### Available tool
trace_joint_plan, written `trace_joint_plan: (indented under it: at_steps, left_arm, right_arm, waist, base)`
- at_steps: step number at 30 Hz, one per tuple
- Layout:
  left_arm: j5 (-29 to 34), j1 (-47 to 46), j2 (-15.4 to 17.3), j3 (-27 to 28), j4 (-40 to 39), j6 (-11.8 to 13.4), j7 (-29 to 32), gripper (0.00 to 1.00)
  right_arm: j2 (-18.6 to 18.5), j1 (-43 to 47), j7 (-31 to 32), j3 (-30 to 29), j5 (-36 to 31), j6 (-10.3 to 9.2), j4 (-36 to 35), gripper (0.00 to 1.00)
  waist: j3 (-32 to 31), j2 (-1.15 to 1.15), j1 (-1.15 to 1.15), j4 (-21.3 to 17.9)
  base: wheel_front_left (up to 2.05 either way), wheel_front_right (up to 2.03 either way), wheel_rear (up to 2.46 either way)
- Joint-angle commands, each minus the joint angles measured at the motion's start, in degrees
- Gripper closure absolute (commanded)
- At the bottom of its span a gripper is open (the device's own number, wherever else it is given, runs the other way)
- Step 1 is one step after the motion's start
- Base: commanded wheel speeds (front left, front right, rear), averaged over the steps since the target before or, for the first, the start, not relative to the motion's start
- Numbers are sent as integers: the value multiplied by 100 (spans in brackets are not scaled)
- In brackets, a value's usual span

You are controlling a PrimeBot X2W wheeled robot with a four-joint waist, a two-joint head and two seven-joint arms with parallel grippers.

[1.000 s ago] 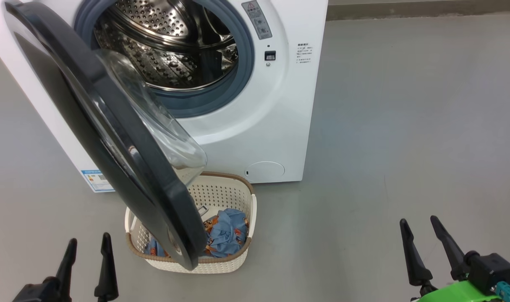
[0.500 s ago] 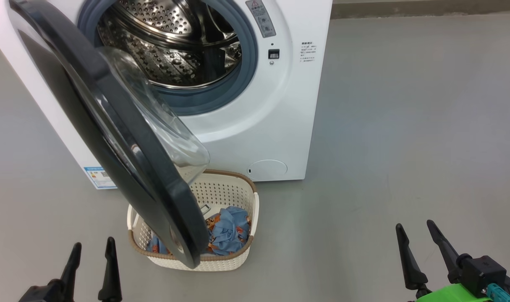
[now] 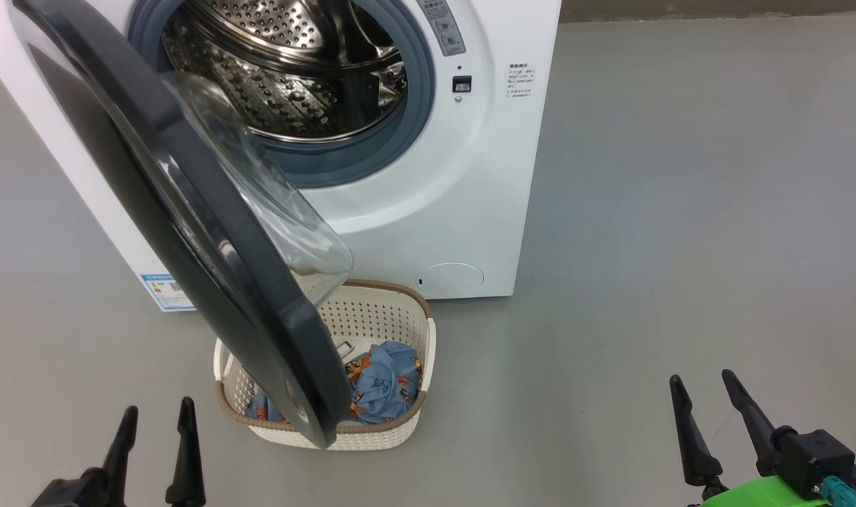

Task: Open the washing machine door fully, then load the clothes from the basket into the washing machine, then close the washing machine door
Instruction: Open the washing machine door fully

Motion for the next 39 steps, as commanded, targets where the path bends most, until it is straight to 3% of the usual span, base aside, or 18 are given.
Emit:
trace_joint_plan:
  at_steps: [1, 10, 11, 12, 13, 28, 39]
  left_arm:
    - [-19, -143, 126, 164, -160, 38, -22, 0]
    - [27, -197, 166, 87, -66, 18, -64, 0]
    - [46, -203, 178, 76, -64, 17, -71, 16]
    - [72, -208, 194, 62, -66, 15, -78, 49]
    - [80, -211, 198, 57, -62, 16, -84, 100]
    - [326, -315, 371, -50, -300, -36, -155, 100]
    - [499, -1209, 485, -349, -2474, -47, 237, 100]
  right_arm:
    - [-4, -110, -68, 132, -96, 55, -131, 0]
    - [14, -129, -68, 115, -125, 55, -139, 0]
    - [16, -132, -68, 111, -128, 55, -141, 0]
    - [17, -134, -68, 106, -135, 55, -143, 0]
    - [19, -137, -68, 104, -140, 55, -139, 0]
    - [42, -161, -68, -30, -251, 55, -13, 0]
    - [48, -141, -68, -56, -176, 55, 53, 0]
  waist:
    - [-2, 0, 0, -2]
    - [2, 0, 0, 1]
    - [4, 0, 0, 3]
    - [5, 0, 0, 4]
    - [2, 0, 0, 5]
    - [21, 0, 0, 44]
    - [-47, 0, 0, 115]
  base:
    - [0, 0, 0]
    - [0, 0, 0]
    - [0, 0, 0]
    - [0, 0, 0]
    - [0, 0, 0]
    - [0, 0, 0]
    - [0, 0, 0]
